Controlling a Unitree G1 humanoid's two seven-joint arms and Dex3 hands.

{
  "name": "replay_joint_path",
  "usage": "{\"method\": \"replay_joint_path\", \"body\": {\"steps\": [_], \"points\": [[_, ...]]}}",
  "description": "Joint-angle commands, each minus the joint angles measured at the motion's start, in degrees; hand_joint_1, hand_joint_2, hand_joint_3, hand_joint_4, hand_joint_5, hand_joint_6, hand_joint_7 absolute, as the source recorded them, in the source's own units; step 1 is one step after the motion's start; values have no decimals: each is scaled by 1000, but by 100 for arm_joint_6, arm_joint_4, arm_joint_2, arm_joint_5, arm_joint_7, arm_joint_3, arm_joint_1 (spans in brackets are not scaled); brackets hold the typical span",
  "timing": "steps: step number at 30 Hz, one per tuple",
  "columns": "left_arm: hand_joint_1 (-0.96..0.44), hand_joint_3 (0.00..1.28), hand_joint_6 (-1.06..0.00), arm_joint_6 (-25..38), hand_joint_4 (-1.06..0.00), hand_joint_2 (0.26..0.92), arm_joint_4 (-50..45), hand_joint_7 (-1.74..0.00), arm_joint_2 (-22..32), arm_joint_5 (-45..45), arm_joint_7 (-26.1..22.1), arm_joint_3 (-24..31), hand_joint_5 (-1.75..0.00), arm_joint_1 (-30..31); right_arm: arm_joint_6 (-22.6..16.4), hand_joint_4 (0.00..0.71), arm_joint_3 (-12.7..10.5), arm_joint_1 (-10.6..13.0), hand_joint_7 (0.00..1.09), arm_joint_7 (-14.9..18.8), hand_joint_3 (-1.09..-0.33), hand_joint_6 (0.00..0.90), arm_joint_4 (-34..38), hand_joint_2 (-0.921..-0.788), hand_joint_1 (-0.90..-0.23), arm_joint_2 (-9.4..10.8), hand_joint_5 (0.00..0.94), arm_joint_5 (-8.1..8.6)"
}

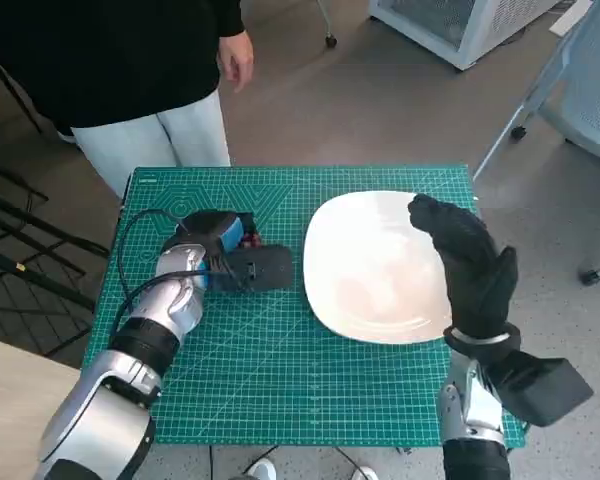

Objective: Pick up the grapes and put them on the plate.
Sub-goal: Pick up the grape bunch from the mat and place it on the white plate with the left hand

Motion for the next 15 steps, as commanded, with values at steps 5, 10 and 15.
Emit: {"method": "replay_joint_path", "body": {"steps": [5, 10, 15], "points": [[3, 126, -624, -65, -596, 920, 148, -1002, 28, -69, -103, -17, -1427, 88, 94, 449, -27, 38, 391, 34, -713, 95, 62, -921, -677, 24, 9, 54], [3, 127, -621, -68, -596, 920, 173, -1006, 29, -91, -112, -19, -1427, 67, 95, 449, -32, 31, 388, 22, -713, 98, 66, -921, -676, 23, 8, 44], [4, 134, -610, -68, -592, 920, 162, -1016, 45, -129, -153, -17, -1432, 42, 97, 449, -42, 17, 385, 22, -713, 100, 89, -921, -675, 20, 8, 45]]}}
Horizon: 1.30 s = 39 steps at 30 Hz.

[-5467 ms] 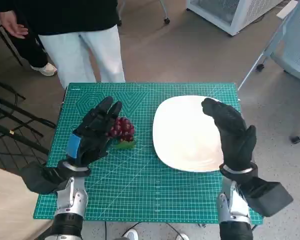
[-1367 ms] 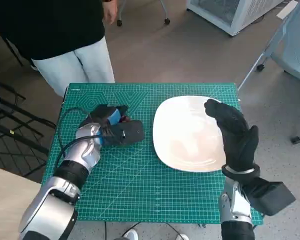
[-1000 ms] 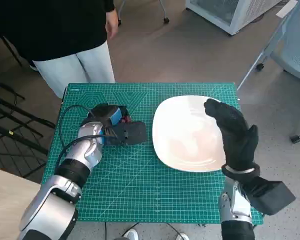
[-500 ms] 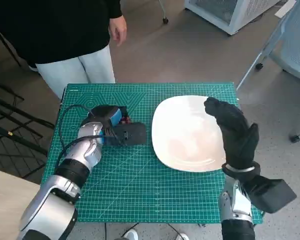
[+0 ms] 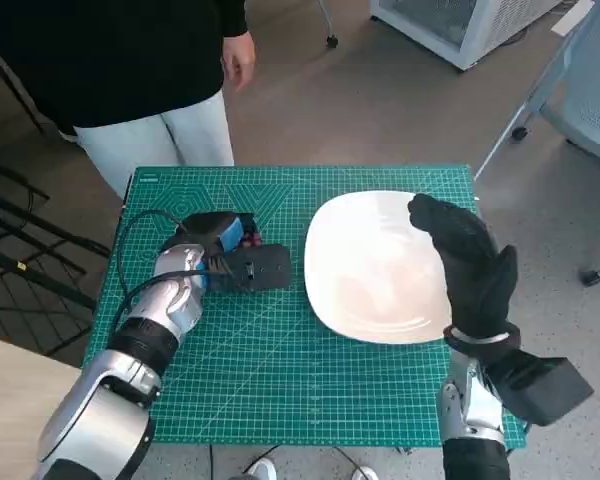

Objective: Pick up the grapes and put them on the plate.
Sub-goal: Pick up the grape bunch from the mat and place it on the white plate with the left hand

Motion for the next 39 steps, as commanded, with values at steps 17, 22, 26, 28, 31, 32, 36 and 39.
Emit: {"method": "replay_joint_path", "body": {"steps": [17, 22, 26, 28, 31, 32, 36, 39], "points": [[5, 150, -606, 56, -558, 921, -1132, -1034, 411, -145, -533, 137, -1452, 333, 85, 450, -48, -18, 374, -11, -710, 108, 127, -921, -674, 22, 6, 25], [2, 155, -566, 182, -550, 921, -1971, -1218, 621, -156, -721, 266, -1333, 584, 81, 450, -56, -35, 371, -10, -710, 109, 140, -921, -675, 20, 6, 28], [2, 182, -529, 379, -518, 921, -2784, -1286, 795, -123, -919, 392, -1341, 803, 76, 450, -68, -49, 368, -7, -710, 110, 152, -921, -676, 11, 5, 33], [2, 205, -503, 449, -492, 921, -3150, -1318, 870, -112, -987, 457, -1365, 909, 70, 450, -78, -59, 367, 0, -711, 110, 165, -921, -677, 6, 5, 41], [2, 235, -469, 518, -458, 921, -3650, -1355, 969, -102, -1054, 559, -1399, 1066, 63, 450, -94, -76, 365, 7, -711, 111, 187, -921, -677, 0, 5, 46], [2, 245, -459, 531, -447, 921, -3813, -1366, 1001, -100, -1068, 596, -1410, 1122, 62, 450, -99, -79, 364, 6, -710, 112, 190, -921, -677, 0, 5, 45], [2, 270, -432, 546, -420, 921, -4378, -1395, 1105, -99, -1094, 731, -1437, 1335, 60, 451, -109, -81, 361, -2, -706, 115, 178, -921, -678, 6, 5, 29], [2, 276, -426, 526, -413, 921, -4774, -1402, 1167, -113, -1087, 839, -1445, 1503, 58, 452, -116, -88, 359, -9, -705, 116, 180, -921, -678, 5, 5, 14]]}}
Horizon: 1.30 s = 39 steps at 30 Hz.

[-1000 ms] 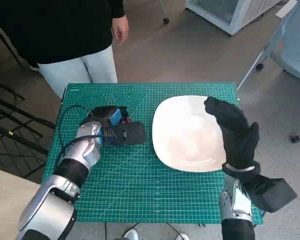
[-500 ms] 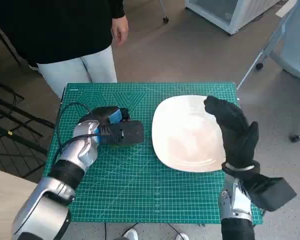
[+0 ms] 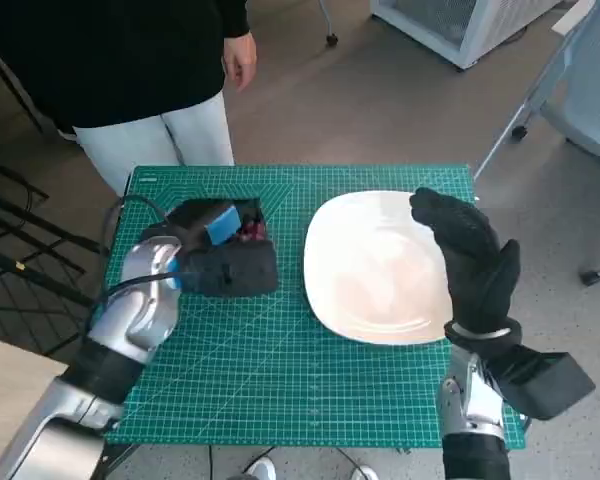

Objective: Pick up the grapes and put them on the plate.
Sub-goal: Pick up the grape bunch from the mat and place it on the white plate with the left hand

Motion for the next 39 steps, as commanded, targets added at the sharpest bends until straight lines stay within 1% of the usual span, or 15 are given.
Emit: {"method": "replay_joint_path", "body": {"steps": [1, 8, 17, 22, 24, 32, 36, 39], "points": [[2, 277, -425, -5, -412, 921, -630, -1403, 145, -20, -40, 197, -1446, 311, 53, 452, -30, 51, 359, -8, -705, 117, 95, -921, -678, -2, 5, 14], [3, 270, -435, -112, -422, 920, -1090, -1393, 203, -11, 1, 380, -1436, 490, 59, 452, -41, 37, 354, 5, -705, 119, 97, -921, -676, -8, 4, 16], [2, 180, -530, -87, -526, 921, -1536, -1293, 189, -33, -140, 539, -1320, 497, 65, 453, -52, 33, 347, 17, -705, 120, 88, -921, -672, -22, 4, 23], [3, 147, -581, -62, -580, 921, -1729, -1109, 95, -21, -196, 541, -1377, 429, 64, 453, -61, 36, 340, 13, -705, 117, 70, -921, -670, -39, 4, 19], [3, 140, -582, -64, -598, 921, -1767, -1087, 40, 7, -199, 502, -1376, 382, 65, 453, -66, 39, 338, 17, -705, 116, 64, -921, -669, -47, 4, 24], [1, 133, -566, -87, -623, 921, -1387, -1121, -353, 258, -179, 124, -1332, -60, 63, 455, -86, 84, 331, 35, -702, 119, -12, -921, -669, -82, 4, 60], [1, 144, -564, -57, -581, 921, -1013, -1211, -633, 346, -303, -132, -1302, -445, 67, 458, -108, 130, 326, 37, -697, 125, -101, -921, -669, -108, 5, 96], [2, 171, -538, -27, -540, 921, -619, -1270, -891, 359, -448, -313, -1321, -800, 76, 460, -134, 162, 321, 41, -694, 129, -177, -921, -666, -129, 6, 128]]}}
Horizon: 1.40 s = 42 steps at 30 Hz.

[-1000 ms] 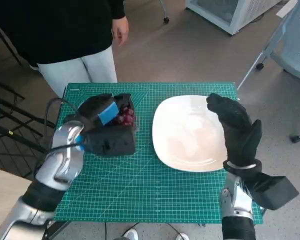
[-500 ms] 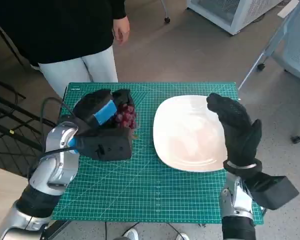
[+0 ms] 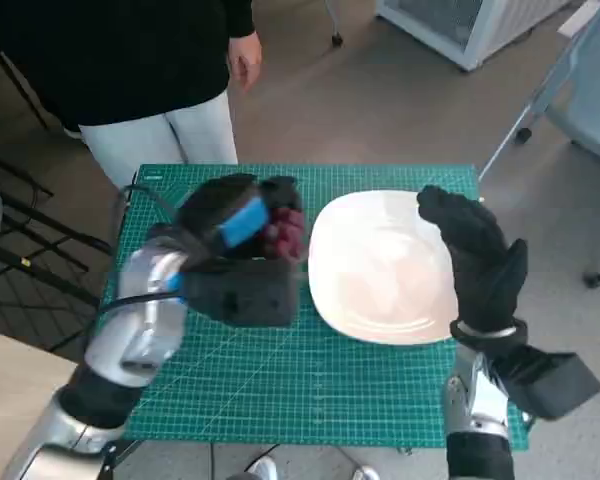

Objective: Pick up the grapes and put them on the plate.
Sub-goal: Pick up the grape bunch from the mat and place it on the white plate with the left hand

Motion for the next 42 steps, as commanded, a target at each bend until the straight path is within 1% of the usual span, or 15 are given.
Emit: {"method": "replay_joint_path", "body": {"steps": [1, 9, 11, 15, 19, 23, 25, 28, 31, 35, 40, 42], "points": [[2, 178, -531, 20, -529, 921, 559, -1283, -400, 65, -213, -293, -1329, -662, 77, 461, -54, 163, 319, 40, -694, 131, -96, -921, -665, -53, 6, 118], [2, 204, -503, -262, -496, 921, 1791, -1322, -1001, -18, -275, -644, -1356, -1449, 66, 464, -115, 272, 302, 43, -687, 142, -257, -921, -674, -97, 6, 196], [3, 204, -510, -323, -496, 921, 2045, -1281, -1139, -30, -307, -713, -1387, -1620, 59, 464, -133, 307, 299, 25, -686, 144, -292, -921, -675, -111, 6, 209], [4, 201, -531, -399, -512, 921, 2554, -1135, -1406, -46, -371, -823, -1479, -1962, 42, 463, -170, 374, 289, -20, -682, 148, -359, -921, -676, -127, 4, 218], [4, 199, -538, -510, -517, 921, 3059, -1096, -1632, -56, -397, -905, -1501, -2287, 3, 462, -212, 427, 282, -67, -681, 154, -410, -921, -673, -118, 3, 197], [4, 205, -555, -595, -488, 921, 3556, -1070, -1849, -45, -338, -969, -1539, -2569, -44, 460, -239, 456, 276, -110, -683, 157, -422, -921, -669, -101, 2, 164], [3, 224, -530, -619, -462, 921, 3849, -1137, -1980, -46, -286, -989, -1529, -2711, -61, 459, -245, 466, 273, -130, -685, 158, -425, -921, -668, -92, 1, 153], [2, 274, -444, -644, -413, 921, 4261, -1323, -2167, -59, -223, -1007, -1491, -2896, -76, 458, -249, 479, 268, -165, -686, 159, -430, -921, -668, -80, 1, 134], [1, 324, -375, -631, -361, 921, 4518, -1436, -2306, -83, -208, -1010, -1509, -3012, -81, 458, -248, 497, 265, -219, -688, 160, -459, -921, -668, -68, 0, 102], [1, 356, -335, -611, -327, 921, 4750, -1491, -2435, -118, -175, -1004, -1534, -3080, -67, 456, -236, 523, 263, -287, -688, 167, -511, -921, -666, -62, 0, 72], [1, 376, -312, -590, -305, 921, 5031, -1518, -2563, -156, -122, -993, -1554, -3156, -34, 455, -218, 539, 261, -325, -688, 173, -564, -921, -665, -60, 0, 76], [1, 398, -287, -580, -282, 921, 5113, -1544, -2593, -169, -118, -989, -1578, -3190, -23, 454, -211, 538, 260, -327, -688, 174, -571, -921, -664, -57, 0, 82]]}}
